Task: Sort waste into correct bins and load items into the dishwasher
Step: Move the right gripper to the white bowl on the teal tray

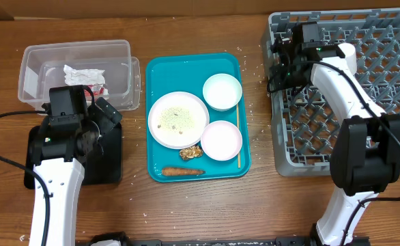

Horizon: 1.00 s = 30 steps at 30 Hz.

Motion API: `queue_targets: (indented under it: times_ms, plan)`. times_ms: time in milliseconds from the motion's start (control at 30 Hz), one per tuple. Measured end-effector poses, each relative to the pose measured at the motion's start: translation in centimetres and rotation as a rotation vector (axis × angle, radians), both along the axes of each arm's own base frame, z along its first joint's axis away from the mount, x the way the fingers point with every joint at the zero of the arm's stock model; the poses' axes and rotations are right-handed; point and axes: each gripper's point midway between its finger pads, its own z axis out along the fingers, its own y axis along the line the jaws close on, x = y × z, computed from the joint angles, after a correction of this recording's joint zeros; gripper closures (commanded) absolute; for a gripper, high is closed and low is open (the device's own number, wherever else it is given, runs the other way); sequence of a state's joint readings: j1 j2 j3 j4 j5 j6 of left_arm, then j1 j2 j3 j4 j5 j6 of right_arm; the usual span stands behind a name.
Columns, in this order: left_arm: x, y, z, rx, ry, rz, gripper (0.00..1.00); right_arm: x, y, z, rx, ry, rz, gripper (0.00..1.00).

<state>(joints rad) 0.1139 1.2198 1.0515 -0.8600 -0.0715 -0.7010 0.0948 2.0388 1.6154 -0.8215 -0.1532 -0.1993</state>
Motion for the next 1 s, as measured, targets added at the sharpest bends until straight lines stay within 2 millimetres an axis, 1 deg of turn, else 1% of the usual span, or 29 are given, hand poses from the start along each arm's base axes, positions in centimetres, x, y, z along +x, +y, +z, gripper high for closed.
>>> queue_targets:
  times_ms: [67, 267, 300, 333, 400, 433, 500, 533, 567, 600, 667, 767, 800, 867, 933, 1000]
  plan:
    - [0.0, 0.0, 0.0, 0.000, 0.000, 0.000, 0.00, 0.3, 0.0, 0.1, 0.003, -0.008, -0.027, 0.77]
    - [0.0, 0.0, 0.0, 0.000, 0.000, 0.000, 0.00, 0.3, 0.0, 0.0, 0.010, 0.000, -0.052, 0.75]
    - [0.0, 0.0, 0.0, 0.000, 0.000, 0.000, 0.00, 0.2, 0.0, 0.0, 0.011, 0.002, -0.055, 0.74]
    - [0.0, 0.0, 0.0, 0.000, 0.000, 0.000, 0.00, 0.2, 0.0, -0.1, 0.011, 0.005, -0.055, 0.71]
    - [0.0, 0.0, 0.0, 0.000, 0.000, 0.000, 0.00, 0.0, 0.1, -0.1, 0.020, 0.017, -0.061, 0.55]
    - [0.0, 0.0, 0.0, 0.000, 0.000, 0.000, 0.00, -0.2, 0.2, -0.2, 0.023, 0.026, -0.064, 0.44]
    - [0.0, 0.0, 0.0, 0.000, 0.000, 0.000, 0.00, -0.6, 0.4, -0.2, 0.025, 0.037, -0.061, 0.18]
    - [0.0, 0.0, 0.0, 0.000, 0.001, 0.000, 0.00, -0.8, 0.5, 0.1, 0.028, 0.040, -0.060, 0.14]
    - [0.0, 0.0, 0.0, 0.000, 0.000, 0.000, 0.00, -0.9, 0.5, 0.4, 0.030, 0.040, -0.061, 0.12]
    - [0.0, 0.0, 0.0, 0.000, 0.000, 0.000, 0.00, -1.0, 0.6, 1.0, 0.035, 0.032, -0.066, 0.11]
    - [0.0, 0.0, 0.0, 0.000, 0.000, 0.000, 0.00, -1.1, 0.7, 3.1, 0.055, -0.005, -0.080, 0.07]
    - [0.0, 0.0, 0.0, 0.000, 0.000, 0.000, 0.00, -1.2, 1.5, 7.6, 0.127, -0.089, -0.094, 0.07]
    - [0.0, 0.0, 0.0, 0.000, 0.000, 0.000, 0.00, -1.4, 2.0, 9.2, 0.161, -0.120, -0.091, 0.07]
    - [0.0, 0.0, 0.0, 0.000, 0.000, 0.000, 0.00, -1.7, 3.3, 11.9, 0.225, -0.168, -0.081, 0.07]
    - [0.0, 0.0, 0.0, 0.000, 0.000, 0.000, 0.00, -2.1, 5.1, 13.5, 0.275, -0.192, -0.066, 0.07]
    - [0.0, 0.0, 0.0, 0.000, 0.000, 0.000, 0.00, -2.2, 6.9, 13.8, 0.299, -0.196, -0.056, 0.08]
